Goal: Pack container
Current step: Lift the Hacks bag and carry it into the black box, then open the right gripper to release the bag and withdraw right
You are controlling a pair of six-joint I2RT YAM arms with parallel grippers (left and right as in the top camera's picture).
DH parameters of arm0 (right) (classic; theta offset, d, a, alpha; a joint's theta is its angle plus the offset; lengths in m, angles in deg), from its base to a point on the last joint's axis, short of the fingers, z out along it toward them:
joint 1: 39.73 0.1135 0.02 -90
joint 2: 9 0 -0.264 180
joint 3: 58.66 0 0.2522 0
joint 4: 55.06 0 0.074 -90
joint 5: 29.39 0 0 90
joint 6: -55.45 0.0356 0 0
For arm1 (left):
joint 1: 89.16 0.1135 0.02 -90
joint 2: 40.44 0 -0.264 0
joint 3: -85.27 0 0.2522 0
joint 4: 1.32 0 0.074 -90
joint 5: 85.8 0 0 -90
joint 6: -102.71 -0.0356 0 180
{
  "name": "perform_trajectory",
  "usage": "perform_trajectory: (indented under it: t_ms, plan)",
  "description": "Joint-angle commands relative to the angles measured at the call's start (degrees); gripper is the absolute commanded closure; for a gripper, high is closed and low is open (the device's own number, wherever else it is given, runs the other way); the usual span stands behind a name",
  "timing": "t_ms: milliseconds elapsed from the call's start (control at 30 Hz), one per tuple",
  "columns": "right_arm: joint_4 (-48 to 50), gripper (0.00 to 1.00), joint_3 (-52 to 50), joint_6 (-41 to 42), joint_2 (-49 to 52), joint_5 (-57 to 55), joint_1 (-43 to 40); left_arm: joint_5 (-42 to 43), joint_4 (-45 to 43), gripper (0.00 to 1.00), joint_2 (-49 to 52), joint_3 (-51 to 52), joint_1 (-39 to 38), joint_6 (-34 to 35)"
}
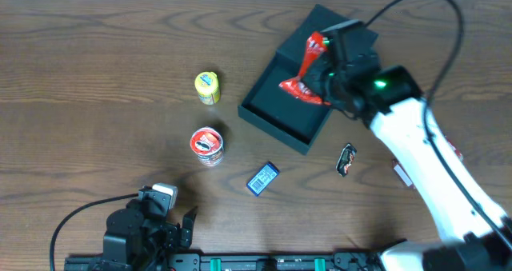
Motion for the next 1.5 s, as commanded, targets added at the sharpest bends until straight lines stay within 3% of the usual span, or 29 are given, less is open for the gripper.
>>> perform_trajectory:
  t_ms: [0,433,1133,1233,1367,1467]
  plan:
    - [0.26,0.99,0.31,4.72,4.72,-1.68,0.7,0.63,1.16,0.05,-0.37,1.62,0.28,0.57]
    - [1.62,0.99,0.28,0.42,16.15,1.31,0.68,0.63,1.16,0.05,-0.37,1.62,0.28,0.57]
    - [-3.96,0.97,0.22,-1.68,16.85,-3.91,0.68,0.63,1.16,0.05,-0.37,1.62,0.28,0.57]
    - [-3.98,0.79,0.22,-1.68,16.85,-4.07,0.68,0.63,1.16,0.05,-0.37,1.62,0.28,0.57]
    - [-4.09,0.44,0.2,-1.7,16.85,-4.09,0.68,0.63,1.16,0.05,-0.37,1.62,0.28,0.57]
    - [-4.02,0.11,0.22,-1.68,16.85,-4.07,0.68,0.63,1.16,0.05,-0.37,1.62,0.28,0.57]
